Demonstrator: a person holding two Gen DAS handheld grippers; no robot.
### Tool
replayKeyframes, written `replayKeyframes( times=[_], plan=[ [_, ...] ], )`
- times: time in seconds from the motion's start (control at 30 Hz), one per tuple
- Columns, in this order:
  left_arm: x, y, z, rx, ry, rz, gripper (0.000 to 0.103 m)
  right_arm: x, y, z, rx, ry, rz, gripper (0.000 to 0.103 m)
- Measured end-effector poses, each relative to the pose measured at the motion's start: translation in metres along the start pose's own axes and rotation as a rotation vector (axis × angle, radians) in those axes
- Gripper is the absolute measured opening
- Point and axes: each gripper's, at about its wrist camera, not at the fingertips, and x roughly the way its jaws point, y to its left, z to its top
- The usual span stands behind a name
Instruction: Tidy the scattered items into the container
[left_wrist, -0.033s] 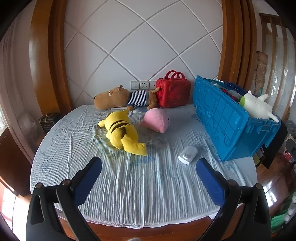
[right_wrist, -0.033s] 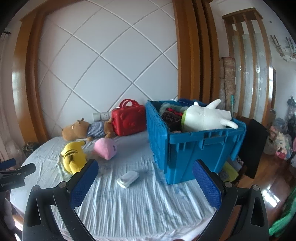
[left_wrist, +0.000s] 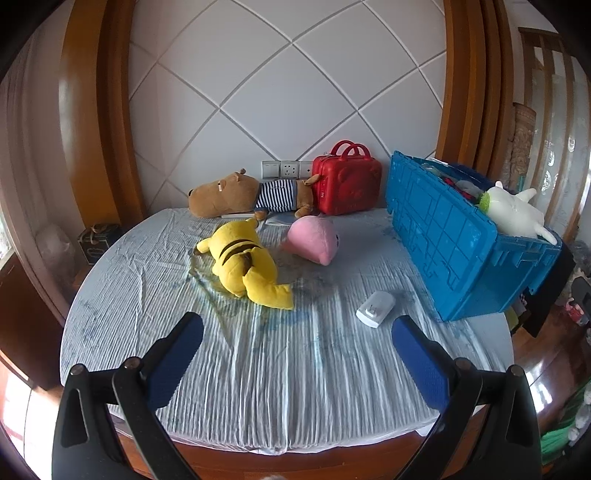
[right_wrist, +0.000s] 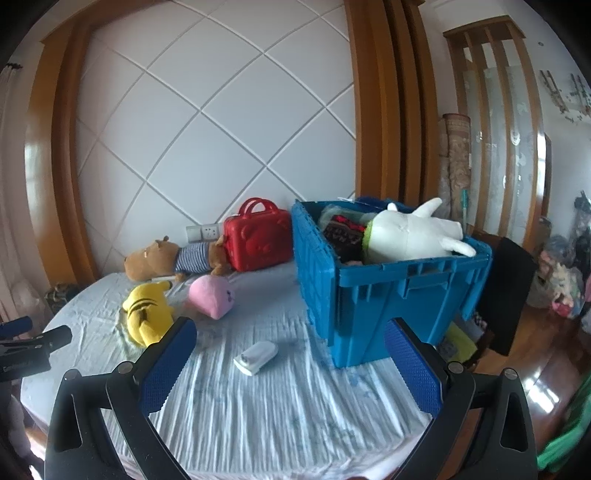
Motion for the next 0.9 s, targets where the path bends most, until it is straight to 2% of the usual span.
replayKeyframes(
  times=[0.23,0.33,0.9],
  plan=[
    [0.001,0.000,-0.003,-0.008,0.015,-0.021,0.103,-0.010,0.007,-0.003,-0.011,-0.037,-0.005,0.103],
    [-0.003,0.000,-0.010,-0.005,-0.003,-0.013,0.103,-0.014,0.008,-0.004,-0.013,-0.048,-0.006,0.103],
    [-0.015,-0.010,-0.014,0.015,-0.013,-0.027,0.103,-0.017,-0.004,-0.019,-0.010,0.001,-0.037,0.103]
  ],
)
